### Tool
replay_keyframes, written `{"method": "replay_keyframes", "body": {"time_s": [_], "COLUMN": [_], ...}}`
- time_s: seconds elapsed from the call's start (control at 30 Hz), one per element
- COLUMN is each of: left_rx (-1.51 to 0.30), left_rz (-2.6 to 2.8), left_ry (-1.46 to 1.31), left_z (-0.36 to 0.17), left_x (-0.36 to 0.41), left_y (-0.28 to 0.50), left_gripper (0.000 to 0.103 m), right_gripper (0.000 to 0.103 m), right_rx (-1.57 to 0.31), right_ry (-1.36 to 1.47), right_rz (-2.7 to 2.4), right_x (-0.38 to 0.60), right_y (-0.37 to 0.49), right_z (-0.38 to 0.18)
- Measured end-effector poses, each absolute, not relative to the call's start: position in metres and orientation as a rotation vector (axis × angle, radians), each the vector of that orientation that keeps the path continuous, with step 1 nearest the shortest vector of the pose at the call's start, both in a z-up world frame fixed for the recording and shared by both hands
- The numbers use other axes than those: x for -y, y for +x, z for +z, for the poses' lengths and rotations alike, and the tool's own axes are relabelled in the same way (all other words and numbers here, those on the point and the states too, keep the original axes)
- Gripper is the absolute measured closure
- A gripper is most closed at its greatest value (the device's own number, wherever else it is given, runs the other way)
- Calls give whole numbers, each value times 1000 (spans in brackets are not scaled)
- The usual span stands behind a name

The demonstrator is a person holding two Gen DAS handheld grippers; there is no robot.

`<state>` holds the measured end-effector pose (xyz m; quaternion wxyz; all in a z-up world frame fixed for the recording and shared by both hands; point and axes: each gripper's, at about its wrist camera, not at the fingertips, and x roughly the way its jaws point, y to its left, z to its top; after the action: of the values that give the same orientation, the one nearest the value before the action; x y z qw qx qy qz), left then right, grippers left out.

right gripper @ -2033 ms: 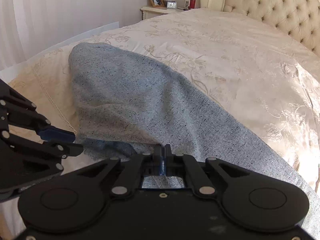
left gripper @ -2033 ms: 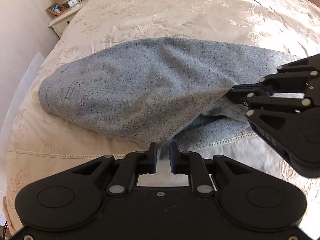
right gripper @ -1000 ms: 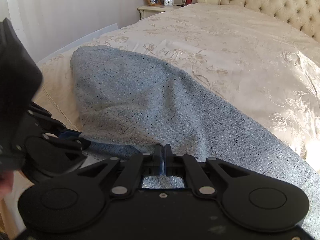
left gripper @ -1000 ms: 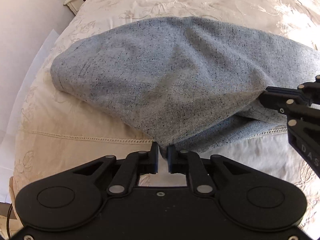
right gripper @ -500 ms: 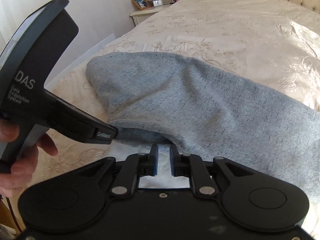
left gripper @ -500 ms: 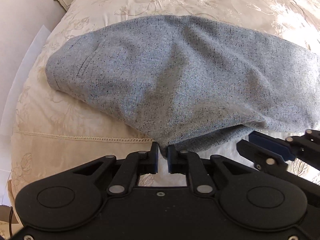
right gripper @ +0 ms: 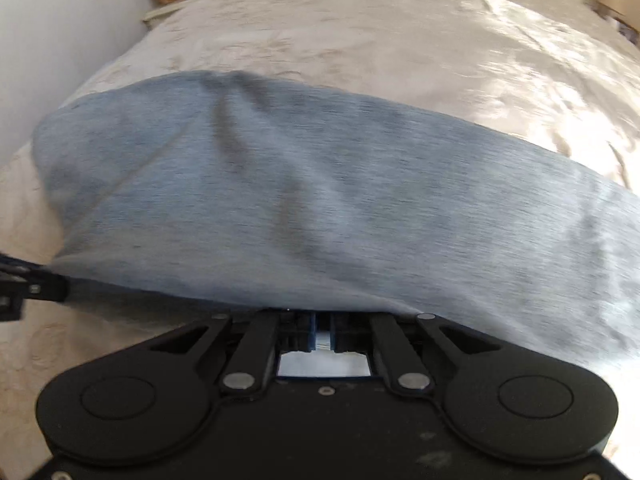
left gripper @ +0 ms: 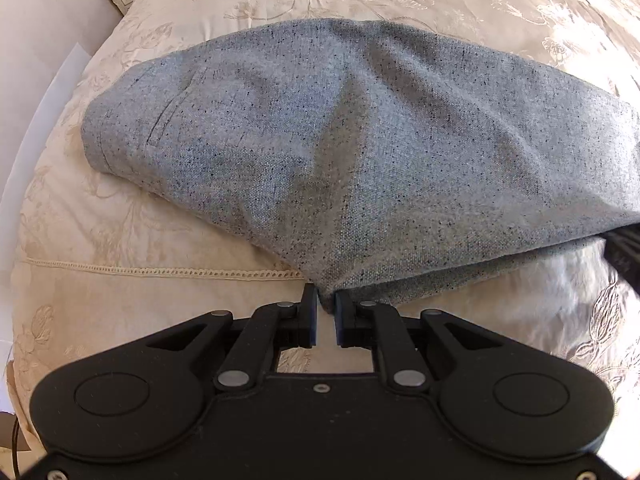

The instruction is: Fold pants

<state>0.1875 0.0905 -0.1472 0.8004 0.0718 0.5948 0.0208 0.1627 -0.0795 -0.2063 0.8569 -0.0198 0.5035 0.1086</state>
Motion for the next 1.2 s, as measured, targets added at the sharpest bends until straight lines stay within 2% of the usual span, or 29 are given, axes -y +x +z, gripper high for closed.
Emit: {"method": "replay_keyframes", "body": {"time_s": [0.3, 0.33, 0.67, 0.83, 1.03, 1.2], "left_rx": [-1294, -1297, -1348, -1315, -1215, -1249], "left_rz": [15, 18, 142, 249, 121, 26], "left_ry": [229, 241, 397, 305, 179, 157], "left_z": [-162, -164, -174, -143, -121, -163], "left_x": [-86, -86, -86, -104, -46, 12], "left_y": [186, 186, 171, 162, 189, 224], "left_gripper": [83, 81, 81, 82, 82, 81], "right_gripper": [102, 102, 100, 96, 91, 94], "right_rx": [-1080, -1081, -1099, -1117, -906, -986], "right_ry": [21, 21, 29, 100, 185, 118], "right_rz": [-214, -241, -410, -552, -423, -154], "right_x": [248, 262, 377, 435, 434, 397], "right_y": [161, 160, 152, 145, 131, 162], "right_z": [-220, -221, -221, -216, -168, -190]}}
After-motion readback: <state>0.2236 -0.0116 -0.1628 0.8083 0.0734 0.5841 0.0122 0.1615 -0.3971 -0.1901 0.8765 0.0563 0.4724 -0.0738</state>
